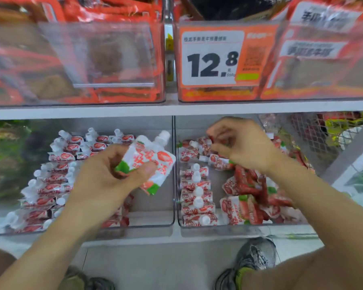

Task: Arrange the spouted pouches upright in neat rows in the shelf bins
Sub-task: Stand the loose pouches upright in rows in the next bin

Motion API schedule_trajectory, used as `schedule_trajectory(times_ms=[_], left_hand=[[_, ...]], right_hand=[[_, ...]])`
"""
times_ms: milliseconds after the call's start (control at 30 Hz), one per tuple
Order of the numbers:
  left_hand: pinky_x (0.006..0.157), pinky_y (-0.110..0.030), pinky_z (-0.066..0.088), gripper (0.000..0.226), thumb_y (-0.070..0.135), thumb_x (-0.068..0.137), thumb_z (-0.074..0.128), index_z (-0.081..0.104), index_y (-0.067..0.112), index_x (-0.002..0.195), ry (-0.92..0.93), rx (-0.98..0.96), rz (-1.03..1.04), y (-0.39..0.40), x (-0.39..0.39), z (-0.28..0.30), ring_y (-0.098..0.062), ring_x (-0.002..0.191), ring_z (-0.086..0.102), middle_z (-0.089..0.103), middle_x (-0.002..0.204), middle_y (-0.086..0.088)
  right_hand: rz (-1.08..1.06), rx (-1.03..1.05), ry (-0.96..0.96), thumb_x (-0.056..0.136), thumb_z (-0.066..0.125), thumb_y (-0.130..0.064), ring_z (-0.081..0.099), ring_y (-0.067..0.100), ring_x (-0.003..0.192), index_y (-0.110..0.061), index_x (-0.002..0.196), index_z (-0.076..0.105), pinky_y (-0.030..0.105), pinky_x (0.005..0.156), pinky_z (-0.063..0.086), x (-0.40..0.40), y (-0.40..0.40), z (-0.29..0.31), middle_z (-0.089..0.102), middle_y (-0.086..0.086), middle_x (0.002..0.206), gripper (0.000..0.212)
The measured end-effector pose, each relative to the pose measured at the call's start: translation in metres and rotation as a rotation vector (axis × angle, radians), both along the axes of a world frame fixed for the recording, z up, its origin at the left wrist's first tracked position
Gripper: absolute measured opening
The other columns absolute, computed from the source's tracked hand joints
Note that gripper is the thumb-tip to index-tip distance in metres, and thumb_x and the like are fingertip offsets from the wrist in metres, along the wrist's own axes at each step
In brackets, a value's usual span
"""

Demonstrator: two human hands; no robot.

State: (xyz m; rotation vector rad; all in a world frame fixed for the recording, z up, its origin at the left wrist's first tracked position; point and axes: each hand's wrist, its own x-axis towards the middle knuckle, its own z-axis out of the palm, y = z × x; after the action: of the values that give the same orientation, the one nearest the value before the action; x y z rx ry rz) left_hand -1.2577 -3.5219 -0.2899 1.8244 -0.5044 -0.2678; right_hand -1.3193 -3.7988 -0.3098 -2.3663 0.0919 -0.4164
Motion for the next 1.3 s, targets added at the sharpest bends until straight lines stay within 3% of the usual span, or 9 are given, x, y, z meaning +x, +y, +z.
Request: schedule_trajectory(times_ms=[100, 200, 300, 500, 667, 767, 1000, 1200, 1300], left_hand=[[0.065, -0.014, 0.055, 0.04, 0.031, 0.066, 0.074, 0.069, 0.01, 0.099, 0.046, -0.059, 0.079, 0.009, 0.003, -0.009, -0.018, 0.081, 0.072, 0.077, 0.087, 0.004], [0.066, -0.014, 0.055, 0.042, 0.034, 0.066, 0.074, 0.068, 0.01, 0.1, 0.049, -0.062, 0.118, 0.011, 0.002, -0.014, -0.014, 0.081, 0.073, 0.077, 0.087, 0.005], [0.061, -0.009, 0.051, 0.041, 0.031, 0.065, 0.075, 0.067, 0.009, 0.098, 0.053, -0.078, 0.14, 0.012, 0.003, -0.017, -0.007, 0.075, 0.072, 0.076, 0.084, 0.009], [0.058, -0.009, 0.051, 0.039, 0.024, 0.065, 0.076, 0.066, 0.003, 0.096, 0.056, -0.078, 0.123, 0.014, 0.01, -0.02, -0.001, 0.065, 0.069, 0.076, 0.081, 0.009], [0.057, -0.01, 0.051, 0.039, 0.026, 0.062, 0.076, 0.066, 0.005, 0.093, 0.06, -0.087, 0.114, 0.014, 0.009, -0.018, -0.003, 0.065, 0.069, 0.076, 0.08, 0.009], [0.056, -0.009, 0.05, 0.036, 0.025, 0.065, 0.077, 0.066, 0.007, 0.094, 0.063, -0.061, 0.123, 0.012, 0.01, -0.02, -0.004, 0.066, 0.07, 0.076, 0.08, 0.009], [0.06, -0.01, 0.053, 0.036, 0.028, 0.064, 0.077, 0.067, 0.009, 0.094, 0.071, -0.044, 0.139, 0.013, 0.014, -0.023, -0.01, 0.072, 0.072, 0.076, 0.082, 0.007], [0.059, -0.008, 0.051, 0.034, 0.028, 0.063, 0.078, 0.068, 0.013, 0.092, 0.083, -0.036, 0.129, 0.011, 0.017, -0.024, -0.007, 0.072, 0.072, 0.076, 0.082, 0.009], [0.059, -0.009, 0.051, 0.034, 0.029, 0.063, 0.078, 0.068, 0.014, 0.091, 0.087, -0.04, 0.121, 0.01, 0.016, -0.023, -0.007, 0.072, 0.072, 0.076, 0.082, 0.01]], right_hand=[[0.128, -0.417, 0.182, 0.083, 0.075, -0.025, 0.062, 0.021, 0.107, -0.021, 0.116, 0.067, 0.039, 0.094, 0.049, 0.05, -0.01, -0.015, 0.066, -0.001, 0.117, 0.034], [0.256, -0.579, 0.434, 0.083, 0.074, -0.039, 0.052, 0.023, 0.124, -0.025, 0.136, 0.054, 0.039, 0.104, 0.043, 0.089, -0.014, -0.036, 0.055, 0.001, 0.138, 0.059], [0.244, -0.665, 0.588, 0.081, 0.071, -0.054, 0.054, 0.028, 0.119, -0.03, 0.139, 0.05, 0.042, 0.099, 0.048, 0.103, -0.022, -0.052, 0.056, 0.006, 0.132, 0.066], [0.215, -0.737, 0.458, 0.085, 0.069, -0.022, 0.06, 0.02, 0.089, -0.022, 0.087, 0.067, 0.027, 0.069, 0.041, 0.073, -0.045, -0.027, 0.068, -0.001, 0.09, 0.003], [0.198, -0.712, 0.483, 0.089, 0.067, -0.034, 0.054, 0.008, 0.061, -0.025, 0.068, 0.058, 0.024, 0.055, 0.035, 0.032, -0.059, -0.005, 0.06, -0.011, 0.062, 0.024], [0.177, -0.721, 0.437, 0.094, 0.053, -0.05, 0.052, 0.016, 0.072, -0.021, 0.09, 0.061, 0.028, 0.065, 0.036, 0.051, -0.045, -0.002, 0.063, -0.002, 0.076, 0.031], [0.284, -0.479, 0.612, 0.073, 0.083, -0.039, 0.049, 0.02, 0.129, -0.025, 0.144, 0.045, 0.038, 0.11, 0.04, 0.109, -0.019, -0.047, 0.048, -0.001, 0.146, 0.081], [0.33, -0.708, 0.573, 0.074, 0.081, -0.037, 0.054, 0.023, 0.1, -0.033, 0.125, 0.058, 0.036, 0.085, 0.048, 0.105, -0.022, -0.048, 0.038, -0.006, 0.104, 0.055], [0.223, -0.867, 0.376, 0.071, 0.081, -0.045, 0.054, 0.021, 0.096, -0.024, 0.107, 0.055, 0.036, 0.076, 0.046, 0.091, -0.025, -0.041, 0.043, -0.002, 0.104, 0.05]])
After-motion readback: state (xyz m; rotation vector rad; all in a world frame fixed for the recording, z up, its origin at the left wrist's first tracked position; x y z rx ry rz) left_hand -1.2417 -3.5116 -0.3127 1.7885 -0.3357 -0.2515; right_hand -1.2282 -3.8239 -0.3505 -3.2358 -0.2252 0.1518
